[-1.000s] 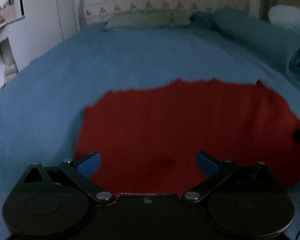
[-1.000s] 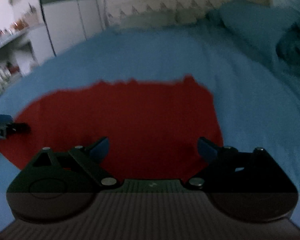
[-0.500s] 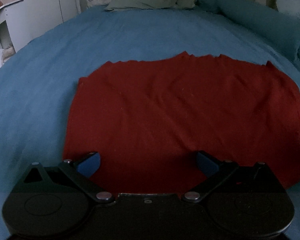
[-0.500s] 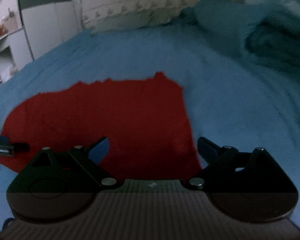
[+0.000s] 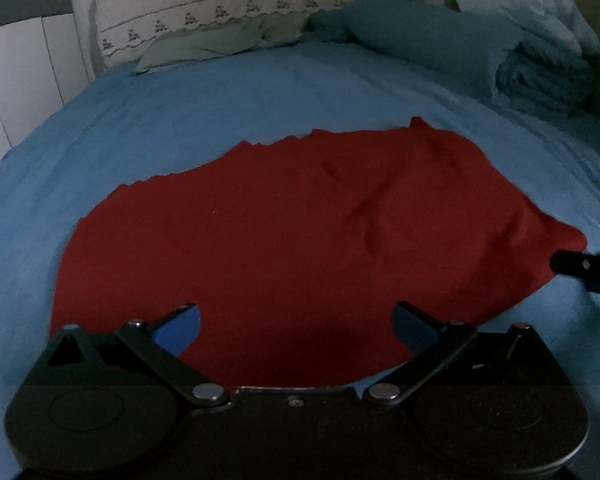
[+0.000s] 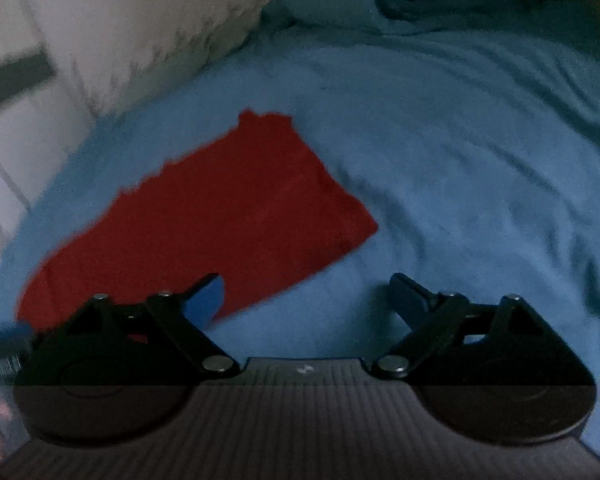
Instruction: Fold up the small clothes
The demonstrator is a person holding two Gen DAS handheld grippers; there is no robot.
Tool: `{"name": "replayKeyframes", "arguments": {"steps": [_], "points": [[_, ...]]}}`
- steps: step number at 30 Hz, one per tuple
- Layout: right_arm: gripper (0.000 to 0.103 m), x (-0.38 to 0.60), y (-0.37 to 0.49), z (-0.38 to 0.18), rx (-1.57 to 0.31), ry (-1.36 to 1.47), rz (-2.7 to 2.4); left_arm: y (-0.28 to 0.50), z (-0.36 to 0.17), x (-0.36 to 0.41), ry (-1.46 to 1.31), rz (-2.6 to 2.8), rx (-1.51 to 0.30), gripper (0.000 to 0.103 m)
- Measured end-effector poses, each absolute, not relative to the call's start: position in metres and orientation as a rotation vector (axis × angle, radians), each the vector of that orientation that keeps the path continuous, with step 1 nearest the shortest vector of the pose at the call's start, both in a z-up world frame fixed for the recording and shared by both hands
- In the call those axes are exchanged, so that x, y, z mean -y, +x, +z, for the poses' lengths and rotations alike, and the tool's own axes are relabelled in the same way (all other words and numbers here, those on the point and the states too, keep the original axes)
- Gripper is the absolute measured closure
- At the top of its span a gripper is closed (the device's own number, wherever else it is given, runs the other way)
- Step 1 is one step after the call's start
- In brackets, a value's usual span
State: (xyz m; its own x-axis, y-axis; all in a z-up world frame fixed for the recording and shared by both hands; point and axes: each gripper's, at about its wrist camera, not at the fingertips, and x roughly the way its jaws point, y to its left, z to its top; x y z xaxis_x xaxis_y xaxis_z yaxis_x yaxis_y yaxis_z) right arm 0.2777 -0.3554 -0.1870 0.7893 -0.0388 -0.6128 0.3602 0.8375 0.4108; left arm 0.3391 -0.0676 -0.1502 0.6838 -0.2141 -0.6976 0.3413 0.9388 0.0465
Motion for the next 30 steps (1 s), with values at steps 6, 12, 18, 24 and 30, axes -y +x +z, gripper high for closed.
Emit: {"name": "replayKeyframes", "arguments": {"steps": [6,12,18,24,30], "points": [[0.026,0.37,0.299,-0.204,-0.539,0.683,-0.286,0.358,-0.157,0.053,0.069,-0.285,-0.823,0.0],[0.052,0.364,0.3,-0.202,-0.519,0.696,-0.274,0.365,-0.159,0.037,0.066,-0.238,-0.829,0.0],[0.076,0.363,0.309,-0.202,-0.532,0.706,-0.295,0.376,-0.177,0.021,0.063,-0.197,-0.885,0.0],[0.078,0.306,0.342,-0.116,-0.418,0.572,-0.11,0.369,-0.155,-0.011,0.058,-0.149,-0.859,0.0],[0.079,0.16,0.384,-0.053,-0.401,0.257,0.389,0.369,-0.145,-0.072,0.079,-0.031,-0.853,0.0]]}}
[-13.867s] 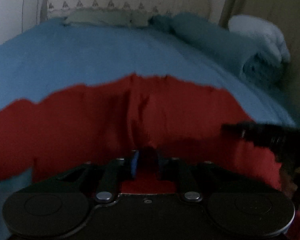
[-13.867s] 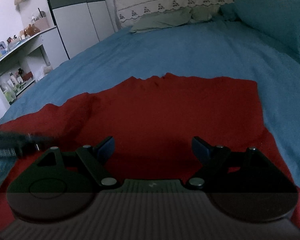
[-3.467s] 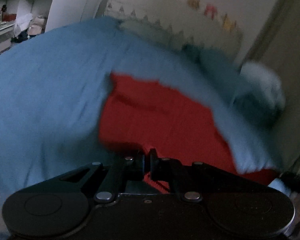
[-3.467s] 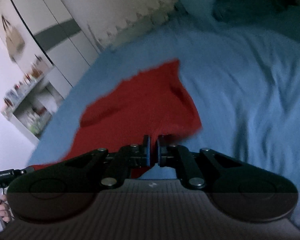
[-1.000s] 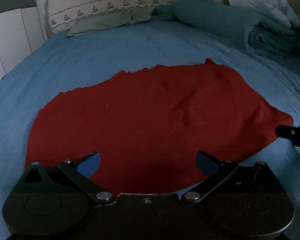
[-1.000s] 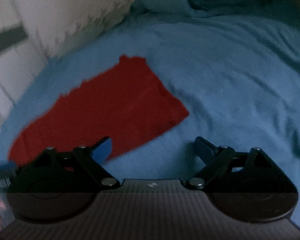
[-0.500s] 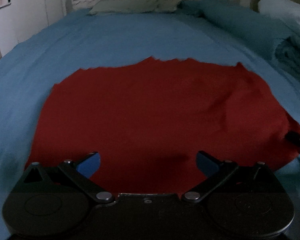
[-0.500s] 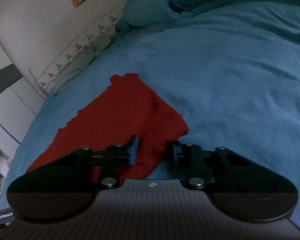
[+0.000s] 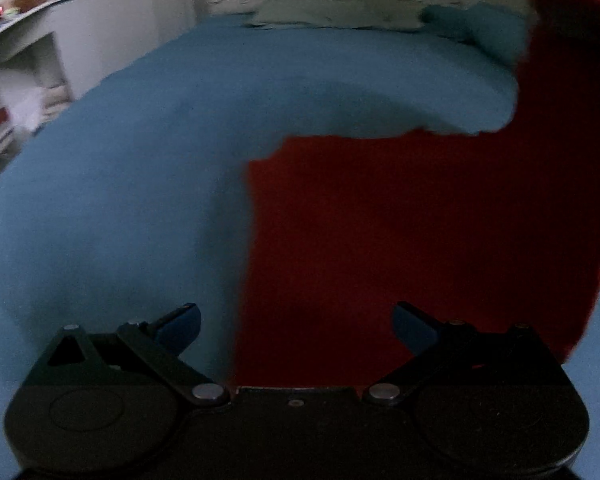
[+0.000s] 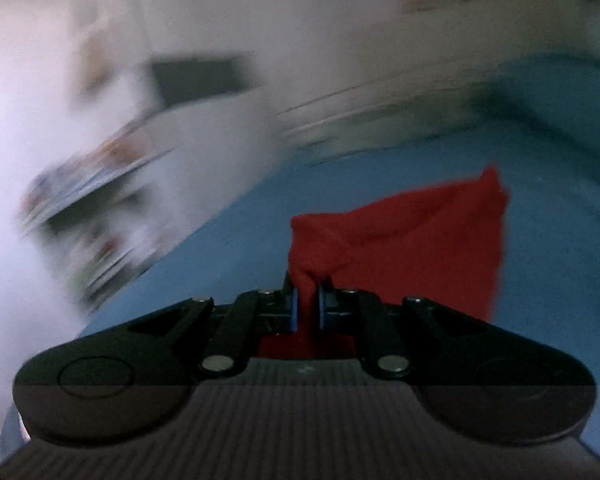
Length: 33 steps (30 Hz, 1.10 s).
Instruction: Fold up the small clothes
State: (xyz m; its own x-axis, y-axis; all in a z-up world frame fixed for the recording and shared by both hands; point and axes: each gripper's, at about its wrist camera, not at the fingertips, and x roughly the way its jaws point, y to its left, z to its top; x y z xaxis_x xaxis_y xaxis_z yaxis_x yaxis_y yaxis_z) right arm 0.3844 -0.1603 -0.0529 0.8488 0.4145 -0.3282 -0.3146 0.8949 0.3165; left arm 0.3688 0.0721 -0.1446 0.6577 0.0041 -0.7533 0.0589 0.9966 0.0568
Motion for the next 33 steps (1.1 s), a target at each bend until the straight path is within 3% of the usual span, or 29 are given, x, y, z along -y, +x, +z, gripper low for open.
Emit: {"name": "replayKeyframes", "arguments": {"steps": [5,10,11,13,14,15,16,19,25,29,33], "points": [[0.08,0.059,0.4,-0.118,-0.608,0.0,0.619,0.363,-0.149,-0.125,0.1,0.06,-0.896,0.0],[0.079,0.049,0.413,-0.166,-0.713,0.05,0.597,0.361,-0.155,-0.154,0.082,0.071,-0.941,0.0],[0.074,0.05,0.411,-0.163,-0.714,0.067,0.6,0.362,-0.154,-0.157,0.081,0.071,-0.94,0.0],[0.046,0.055,0.405,-0.155,-0.713,0.063,0.605,0.36,-0.152,-0.163,0.07,0.068,-0.934,0.0],[0.02,0.058,0.401,-0.149,-0.703,0.049,0.599,0.361,-0.152,-0.166,0.058,0.061,-0.932,0.0],[0.006,0.067,0.391,-0.143,-0.659,0.042,0.58,0.361,-0.15,-0.169,0.043,0.052,-0.928,0.0],[0.003,0.074,0.375,-0.138,-0.604,0.042,0.564,0.36,-0.147,-0.171,0.026,0.04,-0.921,0.0],[0.002,0.104,0.344,-0.13,-0.521,0.061,0.476,0.357,-0.135,-0.172,-0.002,-0.005,-0.889,0.0],[0.007,0.138,0.312,-0.159,-0.599,-0.02,0.268,0.352,-0.12,-0.153,-0.041,-0.118,-0.838,0.0],[0.026,0.144,0.307,-0.176,-0.634,-0.036,0.204,0.356,-0.121,-0.14,-0.075,-0.154,-0.825,0.0],[0.036,0.14,0.318,-0.185,-0.654,-0.058,0.164,0.368,-0.122,-0.136,-0.122,-0.145,-0.838,0.0]]}}
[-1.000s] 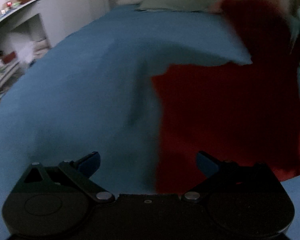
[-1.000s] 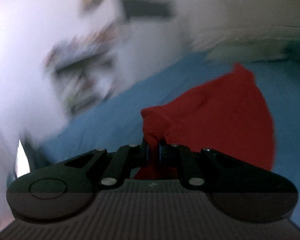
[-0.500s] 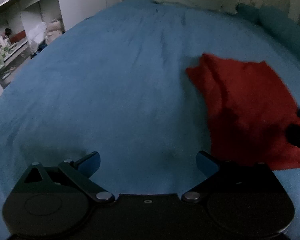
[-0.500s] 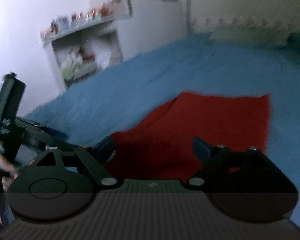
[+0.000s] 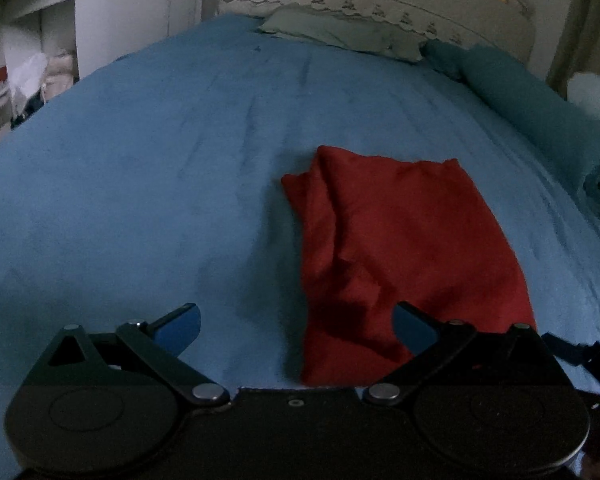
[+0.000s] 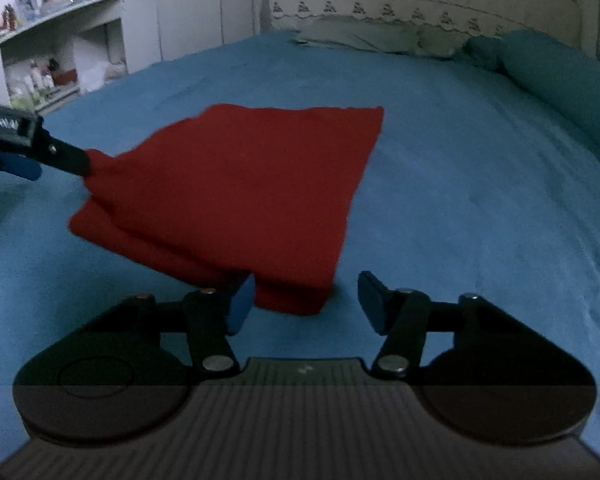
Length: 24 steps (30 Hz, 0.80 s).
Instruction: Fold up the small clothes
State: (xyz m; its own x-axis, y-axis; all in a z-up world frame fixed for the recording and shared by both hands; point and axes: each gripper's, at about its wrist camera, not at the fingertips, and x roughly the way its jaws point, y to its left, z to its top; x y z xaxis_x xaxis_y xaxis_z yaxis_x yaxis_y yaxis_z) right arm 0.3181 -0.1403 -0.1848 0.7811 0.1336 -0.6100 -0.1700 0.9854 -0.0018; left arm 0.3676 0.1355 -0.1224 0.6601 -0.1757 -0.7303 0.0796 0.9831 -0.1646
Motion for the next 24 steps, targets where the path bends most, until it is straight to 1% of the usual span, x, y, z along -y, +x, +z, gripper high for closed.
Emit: {"name": "replayKeyframes", "arguments": {"steps": [1,2,3,4,8,11,13,14,16,18,19,20,24], "points": [[0.039,0.143,0.319,-0.186,-0.652,-0.065,0.158,0.368,-0.122,-0.135,-0.135,-0.147,-0.841,0.0],[0.054,0.142,0.322,-0.186,-0.648,-0.073,0.155,0.37,-0.122,-0.135,-0.146,-0.145,-0.842,0.0],[0.074,0.142,0.324,-0.186,-0.645,-0.081,0.154,0.371,-0.122,-0.135,-0.155,-0.143,-0.842,0.0],[0.077,0.142,0.328,-0.183,-0.638,-0.082,0.151,0.372,-0.122,-0.133,-0.163,-0.144,-0.844,0.0],[0.082,0.157,0.323,-0.171,-0.572,-0.029,0.055,0.374,-0.124,-0.132,-0.172,-0.153,-0.854,0.0],[0.083,0.166,0.328,-0.191,-0.656,0.013,0.054,0.376,-0.127,-0.128,-0.144,-0.148,-0.869,0.0],[0.083,0.166,0.325,-0.2,-0.664,0.006,0.076,0.377,-0.131,-0.127,-0.121,-0.138,-0.88,0.0],[0.081,0.166,0.323,-0.199,-0.657,0.0,0.082,0.378,-0.132,-0.126,-0.112,-0.13,-0.884,0.0],[0.071,0.171,0.321,-0.195,-0.663,0.041,0.092,0.378,-0.134,-0.126,-0.104,-0.124,-0.887,0.0],[0.027,0.179,0.314,-0.188,-0.625,0.096,0.088,0.379,-0.135,-0.126,-0.11,-0.123,-0.882,0.0],[0.02,0.181,0.31,-0.184,-0.588,0.117,0.088,0.38,-0.134,-0.126,-0.118,-0.127,-0.878,0.0],[0.017,0.182,0.307,-0.179,-0.55,0.132,0.089,0.38,-0.134,-0.126,-0.121,-0.13,-0.877,0.0],[0.018,0.169,0.309,-0.167,-0.501,0.068,0.157,0.376,-0.129,-0.126,-0.074,-0.105,-0.868,0.0]]}}
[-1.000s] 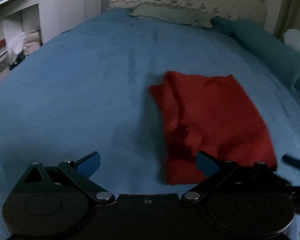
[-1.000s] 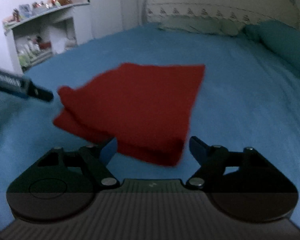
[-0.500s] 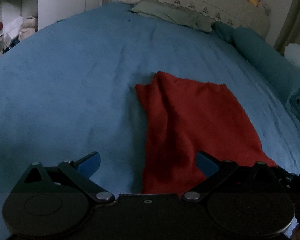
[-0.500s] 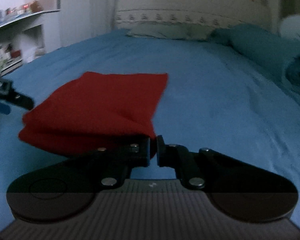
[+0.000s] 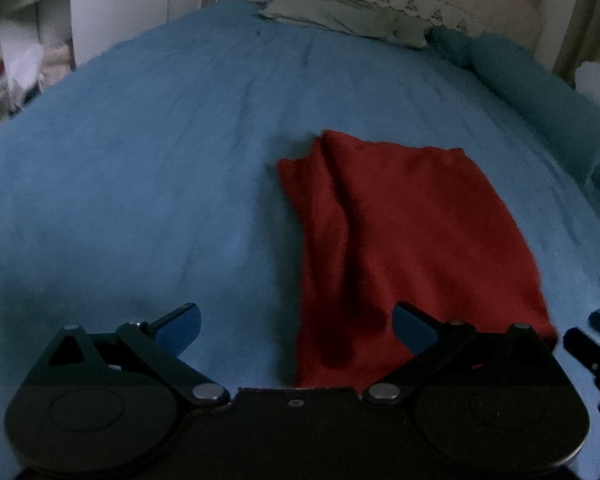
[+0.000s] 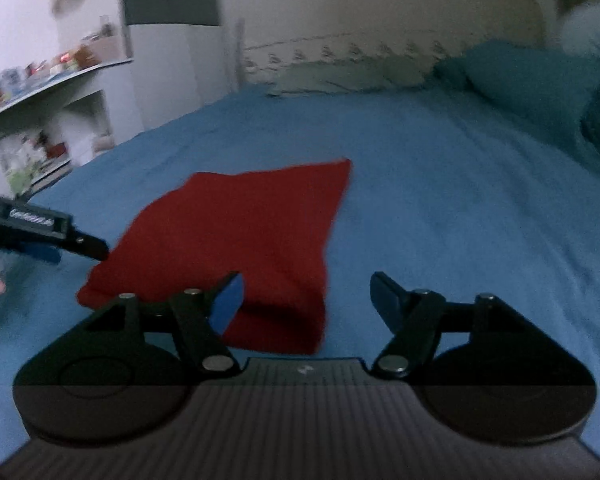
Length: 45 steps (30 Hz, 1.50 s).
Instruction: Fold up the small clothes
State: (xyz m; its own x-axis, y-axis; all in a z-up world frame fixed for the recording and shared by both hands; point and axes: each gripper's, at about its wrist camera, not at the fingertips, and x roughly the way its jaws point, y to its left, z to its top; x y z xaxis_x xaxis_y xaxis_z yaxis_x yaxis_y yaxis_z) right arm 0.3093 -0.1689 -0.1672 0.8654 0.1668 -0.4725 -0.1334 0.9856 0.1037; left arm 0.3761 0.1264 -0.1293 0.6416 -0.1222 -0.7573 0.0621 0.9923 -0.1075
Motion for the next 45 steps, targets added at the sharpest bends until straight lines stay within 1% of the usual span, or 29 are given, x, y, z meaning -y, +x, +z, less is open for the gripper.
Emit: {"name": "replayKeyframes", "arguments": {"steps": [1,3,4,6,8,13,14,15,16,22,26,28,29,30,31,32,33,35,38,42,45], "points": [[0.018,0.158,0.31,-0.165,-0.489,0.031,0.196,0.375,-0.128,-0.13,-0.059,-0.072,-0.859,0.0],[0.026,0.133,0.313,-0.165,-0.483,-0.035,0.286,0.374,-0.126,-0.142,-0.066,-0.022,-0.846,0.0],[0.028,0.118,0.314,-0.167,-0.482,-0.063,0.337,0.374,-0.127,-0.149,-0.088,-0.003,-0.843,0.0],[0.039,0.088,0.321,-0.174,-0.479,-0.094,0.432,0.374,-0.127,-0.161,-0.139,0.005,-0.843,0.0],[0.046,0.063,0.329,-0.183,-0.481,-0.114,0.475,0.375,-0.128,-0.166,-0.169,0.009,-0.847,0.0],[0.046,0.02,0.354,-0.199,-0.503,-0.188,0.513,0.376,-0.125,-0.167,-0.169,0.006,-0.841,0.0],[0.051,0.014,0.354,-0.201,-0.502,-0.201,0.509,0.376,-0.124,-0.167,-0.167,0.005,-0.84,0.0],[0.072,0.012,0.357,-0.201,-0.498,-0.207,0.506,0.375,-0.124,-0.168,-0.167,0.004,-0.838,0.0],[0.079,0.011,0.36,-0.2,-0.5,-0.206,0.506,0.374,-0.124,-0.168,-0.168,0.005,-0.838,0.0],[0.08,0.012,0.344,-0.187,-0.497,-0.143,0.57,0.373,-0.122,-0.173,-0.198,0.015,-0.834,0.0],[0.08,0.013,0.349,-0.198,-0.555,-0.112,0.587,0.373,-0.12,-0.173,-0.212,0.015,-0.833,0.0],[0.073,0.019,0.354,-0.201,-0.575,-0.073,0.595,0.374,-0.12,-0.17,-0.213,0.013,-0.83,0.0],[0.065,0.021,0.354,-0.199,-0.574,-0.063,0.594,0.375,-0.119,-0.168,-0.217,0.01,-0.824,0.0],[0.04,0.026,0.35,-0.194,-0.567,-0.057,0.593,0.377,-0.119,-0.167,-0.226,0.004,-0.819,0.0],[0.027,0.031,0.345,-0.188,-0.556,-0.055,0.588,0.379,-0.118,-0.166,-0.237,-0.007,-0.814,0.0],[0.009,0.039,0.335,-0.181,-0.525,-0.054,0.573,0.383,-0.117,-0.164,-0.249,-0.026,-0.808,0.0],[0.005,0.049,0.328,-0.174,-0.485,-0.059,0.553,0.387,-0.116,-0.161,-0.255,-0.042,-0.802,0.0],[0.004,0.068,0.325,-0.161,-0.469,-0.081,0.527,0.397,-0.114,-0.154,-0.247,-0.077,-0.807,0.0],[0.0,0.104,0.338,-0.142,-0.519,-0.083,0.482,0.413,-0.11,-0.137,-0.185,-0.131,-0.861,0.0],[0.0,0.155,0.385,-0.13,-0.651,0.011,0.396,0.445,-0.119,-0.115,-0.12,-0.175,-0.976,0.0],[0.0,0.189,0.426,-0.139,-0.767,0.138,0.342,0.466,-0.133,-0.106,-0.101,-0.204,-1.054,0.0]]}}
